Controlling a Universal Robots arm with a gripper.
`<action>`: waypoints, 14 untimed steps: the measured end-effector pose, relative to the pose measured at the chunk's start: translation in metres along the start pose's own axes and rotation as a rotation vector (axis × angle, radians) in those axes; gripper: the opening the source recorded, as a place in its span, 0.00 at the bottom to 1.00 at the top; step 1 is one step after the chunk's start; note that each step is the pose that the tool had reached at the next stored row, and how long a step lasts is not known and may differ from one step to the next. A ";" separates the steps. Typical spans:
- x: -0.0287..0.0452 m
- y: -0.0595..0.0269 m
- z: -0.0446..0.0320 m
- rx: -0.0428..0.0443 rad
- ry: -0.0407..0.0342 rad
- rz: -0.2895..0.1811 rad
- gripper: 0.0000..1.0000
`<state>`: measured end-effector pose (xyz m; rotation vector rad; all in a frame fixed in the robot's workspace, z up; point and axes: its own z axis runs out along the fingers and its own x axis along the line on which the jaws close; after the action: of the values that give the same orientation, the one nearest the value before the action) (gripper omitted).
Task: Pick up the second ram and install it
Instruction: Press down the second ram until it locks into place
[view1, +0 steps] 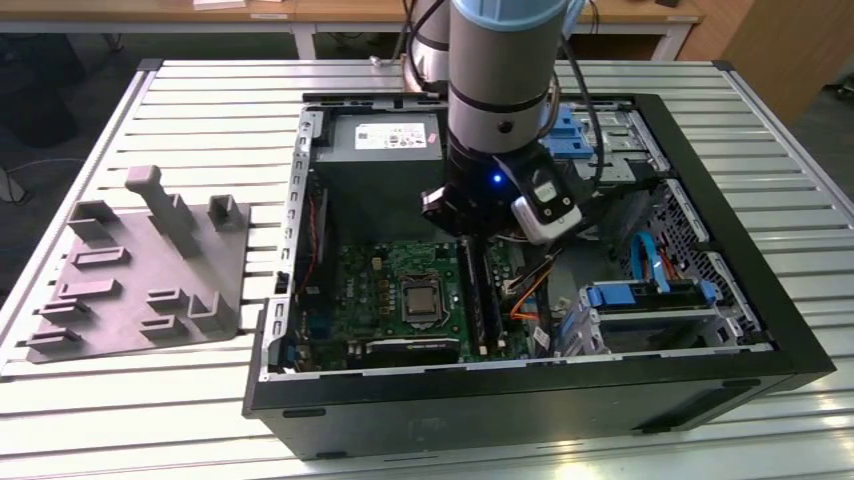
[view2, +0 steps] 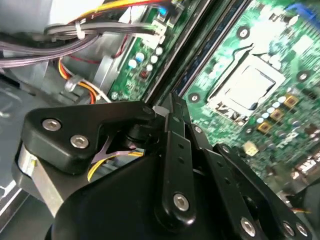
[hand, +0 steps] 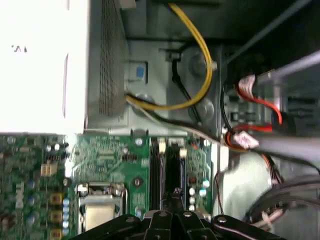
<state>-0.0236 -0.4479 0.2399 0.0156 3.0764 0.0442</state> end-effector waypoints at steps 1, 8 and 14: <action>0.0002 0.0020 0.0012 0.0003 -0.0001 0.000 0.10; 0.0055 0.0096 0.0092 -0.0002 0.0000 -0.006 0.10; 0.0060 0.0121 0.0141 -0.0003 0.0001 -0.007 0.10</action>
<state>-0.0286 -0.4353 0.2258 0.0045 3.0764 0.0444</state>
